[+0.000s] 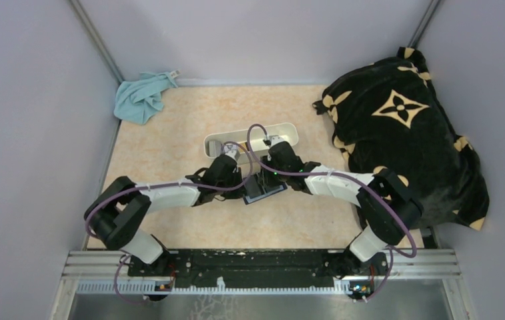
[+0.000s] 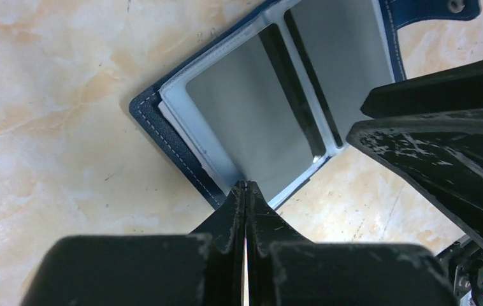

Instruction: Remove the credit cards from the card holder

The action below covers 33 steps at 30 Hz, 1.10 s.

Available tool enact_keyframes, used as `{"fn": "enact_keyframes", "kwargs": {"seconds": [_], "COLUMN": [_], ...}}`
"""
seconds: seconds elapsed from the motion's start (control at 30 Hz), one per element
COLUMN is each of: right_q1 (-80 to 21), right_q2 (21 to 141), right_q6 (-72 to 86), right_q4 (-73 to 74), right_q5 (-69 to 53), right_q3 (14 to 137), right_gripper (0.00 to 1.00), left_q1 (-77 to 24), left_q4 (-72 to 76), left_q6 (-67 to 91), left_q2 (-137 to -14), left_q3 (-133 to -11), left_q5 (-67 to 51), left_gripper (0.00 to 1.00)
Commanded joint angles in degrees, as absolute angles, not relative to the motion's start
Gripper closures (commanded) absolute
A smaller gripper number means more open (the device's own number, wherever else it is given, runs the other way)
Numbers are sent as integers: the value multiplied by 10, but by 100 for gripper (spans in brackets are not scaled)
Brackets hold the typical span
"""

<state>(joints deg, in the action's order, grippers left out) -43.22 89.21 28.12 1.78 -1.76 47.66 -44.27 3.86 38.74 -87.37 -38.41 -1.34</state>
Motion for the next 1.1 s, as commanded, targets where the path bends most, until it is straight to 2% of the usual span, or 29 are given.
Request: {"fn": "enact_keyframes", "kwargs": {"seconds": [0.0,0.3,1.07], "right_q1": [-431,-426,-366], "right_q2": [879,912,971], "right_q6": [272,274,265], "right_q4": [-6,-42,-104], "right_q5": [-24,-56,-87], "right_q3": [475,463,401], "right_gripper": [74,74,64], "left_q1": [-445,-445,-414], "left_q4": [70,71,63], "left_q6": [386,387,378], "left_q2": [-901,-925,-903], "left_q3": [-371,-362,-325], "left_q5": [-31,-20,-20], "left_gripper": [100,100,100]}}
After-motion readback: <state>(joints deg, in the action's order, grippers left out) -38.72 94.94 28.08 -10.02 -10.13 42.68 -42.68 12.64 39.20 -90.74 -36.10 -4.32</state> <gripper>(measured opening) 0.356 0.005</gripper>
